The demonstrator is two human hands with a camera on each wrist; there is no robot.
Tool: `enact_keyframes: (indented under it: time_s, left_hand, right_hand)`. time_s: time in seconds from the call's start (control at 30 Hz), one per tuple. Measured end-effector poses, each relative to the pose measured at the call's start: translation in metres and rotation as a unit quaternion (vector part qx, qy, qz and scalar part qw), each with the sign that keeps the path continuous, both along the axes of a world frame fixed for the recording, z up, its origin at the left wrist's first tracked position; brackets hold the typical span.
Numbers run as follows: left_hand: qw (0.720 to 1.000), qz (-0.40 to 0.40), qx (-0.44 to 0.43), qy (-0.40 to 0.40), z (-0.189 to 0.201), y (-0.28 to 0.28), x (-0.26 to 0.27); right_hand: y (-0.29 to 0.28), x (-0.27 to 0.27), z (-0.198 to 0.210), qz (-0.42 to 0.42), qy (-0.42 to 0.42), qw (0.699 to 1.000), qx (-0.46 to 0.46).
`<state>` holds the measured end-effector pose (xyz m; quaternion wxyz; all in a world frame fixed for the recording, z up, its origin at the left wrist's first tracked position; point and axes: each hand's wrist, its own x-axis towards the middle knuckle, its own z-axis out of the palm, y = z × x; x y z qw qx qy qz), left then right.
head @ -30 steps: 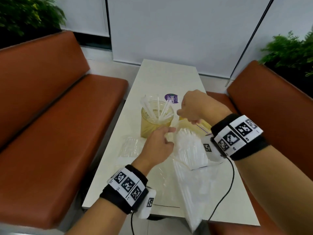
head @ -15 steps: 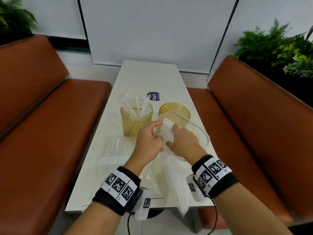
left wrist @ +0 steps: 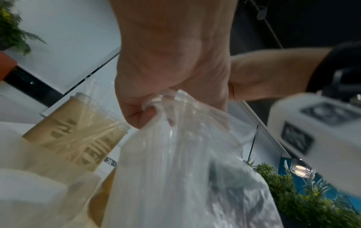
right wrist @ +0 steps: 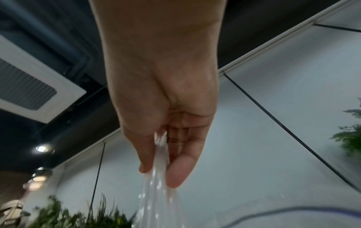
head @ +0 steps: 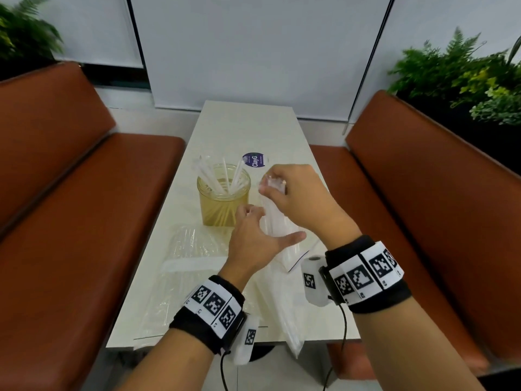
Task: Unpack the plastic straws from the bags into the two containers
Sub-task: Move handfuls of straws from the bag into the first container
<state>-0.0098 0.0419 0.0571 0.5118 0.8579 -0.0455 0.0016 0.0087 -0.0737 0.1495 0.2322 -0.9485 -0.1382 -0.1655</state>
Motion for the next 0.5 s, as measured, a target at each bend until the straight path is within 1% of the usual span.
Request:
enact_keyframes:
  time_s: [0.07, 0.13, 0.2, 0.27, 0.33, 0.4, 0.5]
  left_hand:
    - [0.999, 0.014, -0.033, -0.006, -0.002, -0.005, -0.001]
    - [0.997, 0.031, -0.063, -0.019, -0.001, -0.009, -0.002]
    - [0.995, 0.038, -0.089, -0.013, -0.004, -0.011, 0.001]
    - [0.993, 0.033, -0.113, -0.005, -0.005, -0.011, 0.003]
    - [0.992, 0.021, -0.123, -0.03, -0.01, -0.013, 0.007]
    - [0.987, 0.02, -0.147, -0.054, -0.01, -0.013, 0.009]
    - [0.987, 0.026, -0.148, -0.057, -0.007, -0.008, 0.009]
  right_hand:
    - [0.003, 0.0, 0.008, 0.018, -0.025, 0.999, 0.038]
    - [0.006, -0.002, 0.009, 0.029, -0.034, 0.994, 0.104]
    - [0.012, -0.005, 0.002, 0.025, -0.012, 0.98, 0.197]
    - [0.016, -0.006, -0.011, 0.0, 0.031, 0.961, 0.275]
    - [0.019, -0.006, -0.026, -0.012, 0.081, 0.953, 0.291]
    - [0.023, -0.004, -0.039, 0.004, 0.124, 0.95, 0.288]
    - [0.03, 0.002, -0.049, -0.001, 0.119, 0.957, 0.266]
